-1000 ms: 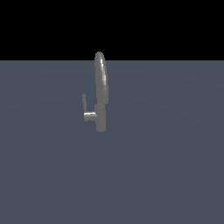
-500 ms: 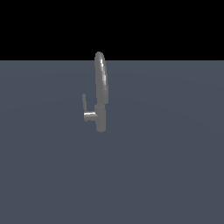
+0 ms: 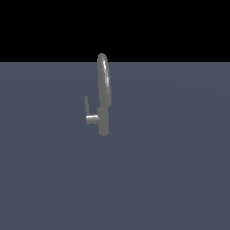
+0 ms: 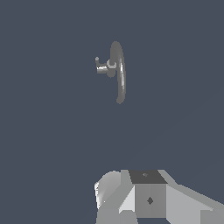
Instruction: Turn on the faucet by rotating a designated handle.
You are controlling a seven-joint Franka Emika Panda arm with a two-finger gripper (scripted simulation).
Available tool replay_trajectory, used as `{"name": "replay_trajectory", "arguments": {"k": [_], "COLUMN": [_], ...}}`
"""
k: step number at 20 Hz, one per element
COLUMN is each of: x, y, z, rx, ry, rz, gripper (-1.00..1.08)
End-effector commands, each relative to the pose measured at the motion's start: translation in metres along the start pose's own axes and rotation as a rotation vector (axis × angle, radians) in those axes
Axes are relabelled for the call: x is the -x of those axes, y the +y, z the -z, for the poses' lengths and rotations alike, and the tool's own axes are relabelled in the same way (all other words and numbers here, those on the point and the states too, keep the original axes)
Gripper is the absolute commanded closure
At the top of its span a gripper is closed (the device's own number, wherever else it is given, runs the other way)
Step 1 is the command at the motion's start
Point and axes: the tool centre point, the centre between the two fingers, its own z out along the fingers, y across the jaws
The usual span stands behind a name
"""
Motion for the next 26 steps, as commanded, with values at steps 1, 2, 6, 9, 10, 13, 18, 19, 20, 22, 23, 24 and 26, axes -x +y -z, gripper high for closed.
{"name": "replay_trajectory", "arguments": {"k": [1,2,6,9,10,13,18,19,20,22,23,24,26], "x": [0.0,-0.001,-0.002,-0.003,-0.003,-0.006,-0.013,-0.015,-0.017,-0.023,-0.026,-0.029,-0.037], "y": [-0.004,-0.007,-0.019,-0.031,-0.036,-0.053,-0.083,-0.089,-0.096,-0.109,-0.115,-0.122,-0.135], "z": [0.008,0.012,0.03,0.045,0.051,0.065,0.081,0.083,0.085,0.086,0.087,0.086,0.084], "rx": [0.003,0.005,0.014,0.024,0.027,0.04,0.064,0.069,0.075,0.086,0.092,0.098,0.11], "ry": [0.029,0.043,0.111,0.172,0.194,0.261,0.365,0.384,0.403,0.44,0.458,0.475,0.508], "rz": [-0.032,-0.048,-0.123,-0.193,-0.218,-0.296,-0.42,-0.443,-0.467,-0.513,-0.536,-0.559,-0.603], "gripper": [1.08,1.08,1.08,1.08,1.08,1.08,1.08,1.08,1.08,1.08,1.08,1.08,1.08]}}
